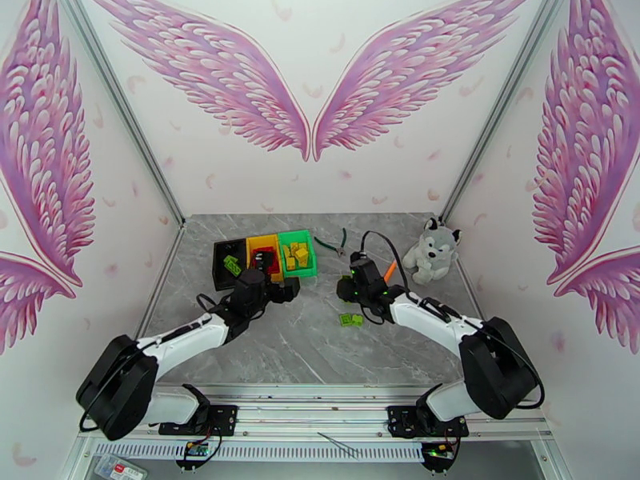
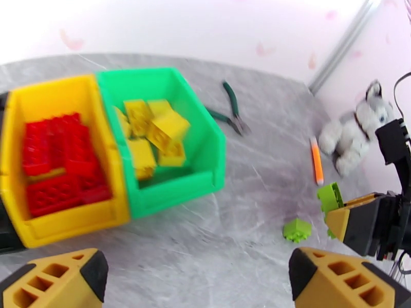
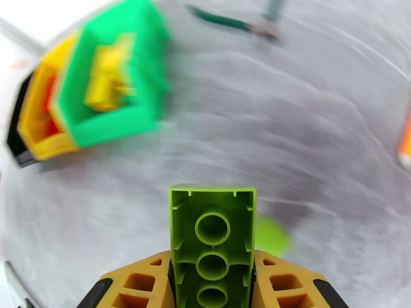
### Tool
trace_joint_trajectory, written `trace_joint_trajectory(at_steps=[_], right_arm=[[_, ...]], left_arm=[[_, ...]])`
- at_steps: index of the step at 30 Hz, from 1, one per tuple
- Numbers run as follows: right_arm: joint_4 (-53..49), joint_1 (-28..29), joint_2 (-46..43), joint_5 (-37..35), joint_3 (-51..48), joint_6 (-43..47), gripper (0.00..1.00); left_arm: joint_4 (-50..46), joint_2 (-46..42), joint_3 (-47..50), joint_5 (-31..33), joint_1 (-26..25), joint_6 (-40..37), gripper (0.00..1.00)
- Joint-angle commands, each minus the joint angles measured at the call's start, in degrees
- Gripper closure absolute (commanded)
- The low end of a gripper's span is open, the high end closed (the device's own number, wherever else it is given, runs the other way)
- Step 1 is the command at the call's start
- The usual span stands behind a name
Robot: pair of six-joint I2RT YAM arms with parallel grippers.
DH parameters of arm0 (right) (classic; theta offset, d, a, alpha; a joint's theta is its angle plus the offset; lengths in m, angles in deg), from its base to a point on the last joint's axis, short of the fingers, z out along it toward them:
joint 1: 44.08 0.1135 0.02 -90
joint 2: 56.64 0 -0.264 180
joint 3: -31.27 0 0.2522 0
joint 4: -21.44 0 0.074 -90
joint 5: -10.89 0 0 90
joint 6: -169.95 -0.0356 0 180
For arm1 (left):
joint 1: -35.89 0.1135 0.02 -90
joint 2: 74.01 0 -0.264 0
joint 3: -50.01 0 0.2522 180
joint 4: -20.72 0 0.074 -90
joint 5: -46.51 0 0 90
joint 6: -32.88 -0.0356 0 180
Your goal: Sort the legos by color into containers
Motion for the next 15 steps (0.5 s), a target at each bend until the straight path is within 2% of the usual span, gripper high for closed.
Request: trace_joint_trajectory(at_steps=[1, 7, 15], right_arm=[[1.2, 3.6, 5.2, 4.8, 6.5, 1.7, 0.76], [1.9, 9.9, 16.7, 11.2, 20.6, 2.5, 0.78], [3.7, 13.6, 31.1, 21.3, 37.5, 1.2, 0.78]], left_arm=[[-4.4, -4.0, 3.3, 3.3, 4.1, 2.4, 0.01], [-7.1, -8.6, 6.8, 5.1, 12.3, 6.9, 0.01], [-5.4, -12.8, 11.3, 1.0, 24.9, 12.2, 0.01]])
